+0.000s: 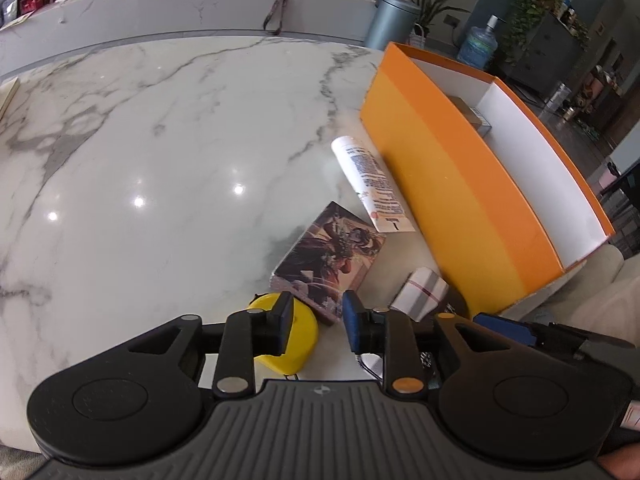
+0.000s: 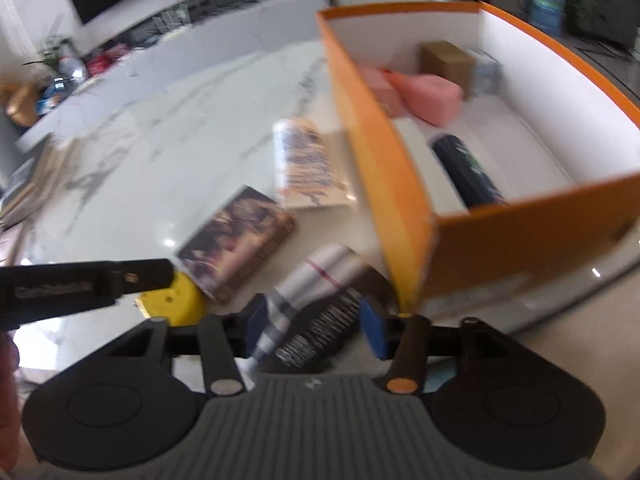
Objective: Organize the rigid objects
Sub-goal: 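Grasp the plaid case with the right tool while the left tool approaches the picture box, then grasp the anime picture box with the left tool while the right tool lifts the plaid case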
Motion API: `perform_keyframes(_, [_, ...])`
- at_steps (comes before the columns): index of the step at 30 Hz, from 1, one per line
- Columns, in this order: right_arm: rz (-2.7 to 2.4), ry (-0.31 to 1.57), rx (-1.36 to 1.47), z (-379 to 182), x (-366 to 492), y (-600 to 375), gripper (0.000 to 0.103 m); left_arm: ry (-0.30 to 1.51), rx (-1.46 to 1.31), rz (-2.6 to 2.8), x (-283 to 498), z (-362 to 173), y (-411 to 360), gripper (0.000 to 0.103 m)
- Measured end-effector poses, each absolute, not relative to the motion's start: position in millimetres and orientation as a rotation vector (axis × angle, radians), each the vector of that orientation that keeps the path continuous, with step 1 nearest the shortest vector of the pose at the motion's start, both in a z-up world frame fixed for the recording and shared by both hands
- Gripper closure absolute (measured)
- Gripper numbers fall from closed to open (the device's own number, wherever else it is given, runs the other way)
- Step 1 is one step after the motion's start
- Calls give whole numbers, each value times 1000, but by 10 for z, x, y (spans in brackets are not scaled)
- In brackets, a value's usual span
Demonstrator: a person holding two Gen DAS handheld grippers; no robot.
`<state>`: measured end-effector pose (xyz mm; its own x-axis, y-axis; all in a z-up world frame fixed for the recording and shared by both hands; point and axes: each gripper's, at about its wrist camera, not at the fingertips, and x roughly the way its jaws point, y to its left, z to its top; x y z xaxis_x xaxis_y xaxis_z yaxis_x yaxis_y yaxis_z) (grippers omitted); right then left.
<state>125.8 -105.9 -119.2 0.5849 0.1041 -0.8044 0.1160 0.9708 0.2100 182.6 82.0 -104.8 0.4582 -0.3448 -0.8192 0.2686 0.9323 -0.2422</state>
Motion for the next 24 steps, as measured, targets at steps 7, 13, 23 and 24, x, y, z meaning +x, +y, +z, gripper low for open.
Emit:
perform_keyframes(7, [-42,989,282,-1271,1306,-1106,40,1066,-52,-383,1879,-1124,759,54])
perform_keyframes(13, [-33,1015,299,-1358,1388,-1094,46,1008,138,-448,2051,-1094,540,31])
perform_keyframes(23, [5,947,333,-1403,1433,-1071,62,1075,217,-510,2294,-1365,395,25])
perform_keyframes(24, [10,940,338,-1411,1437,-1070,62,1079,218,-512,2301,-1388,375,25])
